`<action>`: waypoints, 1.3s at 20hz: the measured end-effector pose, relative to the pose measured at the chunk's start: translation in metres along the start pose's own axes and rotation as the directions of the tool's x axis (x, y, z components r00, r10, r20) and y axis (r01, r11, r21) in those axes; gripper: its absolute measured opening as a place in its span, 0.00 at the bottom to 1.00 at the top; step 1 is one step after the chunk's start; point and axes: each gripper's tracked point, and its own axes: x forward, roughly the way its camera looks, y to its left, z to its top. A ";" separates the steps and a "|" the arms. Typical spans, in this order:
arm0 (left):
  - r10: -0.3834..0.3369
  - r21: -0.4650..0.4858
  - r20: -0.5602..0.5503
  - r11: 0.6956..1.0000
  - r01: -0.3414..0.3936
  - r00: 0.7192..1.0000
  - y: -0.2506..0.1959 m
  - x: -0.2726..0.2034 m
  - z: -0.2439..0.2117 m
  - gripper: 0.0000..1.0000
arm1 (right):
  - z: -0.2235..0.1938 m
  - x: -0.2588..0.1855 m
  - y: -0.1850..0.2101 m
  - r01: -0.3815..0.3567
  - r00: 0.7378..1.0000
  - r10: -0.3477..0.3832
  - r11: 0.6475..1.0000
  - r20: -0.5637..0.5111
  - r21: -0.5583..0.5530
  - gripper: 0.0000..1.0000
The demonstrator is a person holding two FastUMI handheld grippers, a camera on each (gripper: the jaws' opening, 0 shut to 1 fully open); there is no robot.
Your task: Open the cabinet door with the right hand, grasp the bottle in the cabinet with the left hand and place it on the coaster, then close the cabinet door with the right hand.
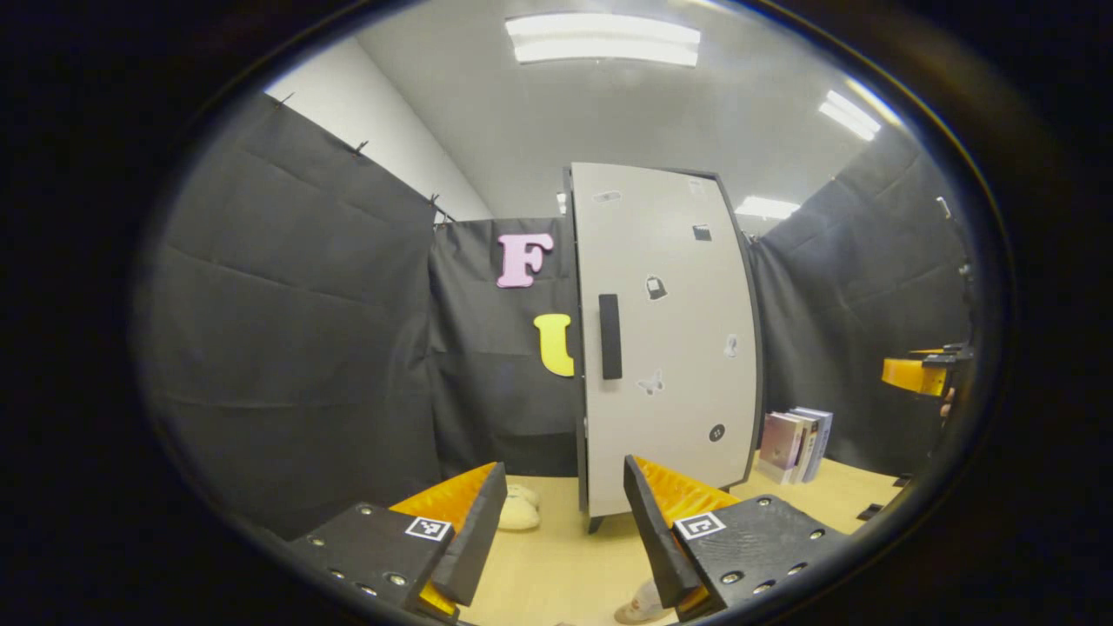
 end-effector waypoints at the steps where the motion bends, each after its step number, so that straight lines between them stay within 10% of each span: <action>1: -0.003 -0.002 0.000 1.000 0.003 1.000 -0.002 0.001 0.001 0.83 | 0.000 0.000 0.001 0.000 1.000 0.000 1.000 -0.001 0.001 0.94; 26: -0.015 -0.005 0.014 1.000 0.015 1.000 -0.009 0.010 0.004 0.77 | 0.000 0.005 0.014 -0.008 1.000 0.008 1.000 -0.005 -0.003 0.94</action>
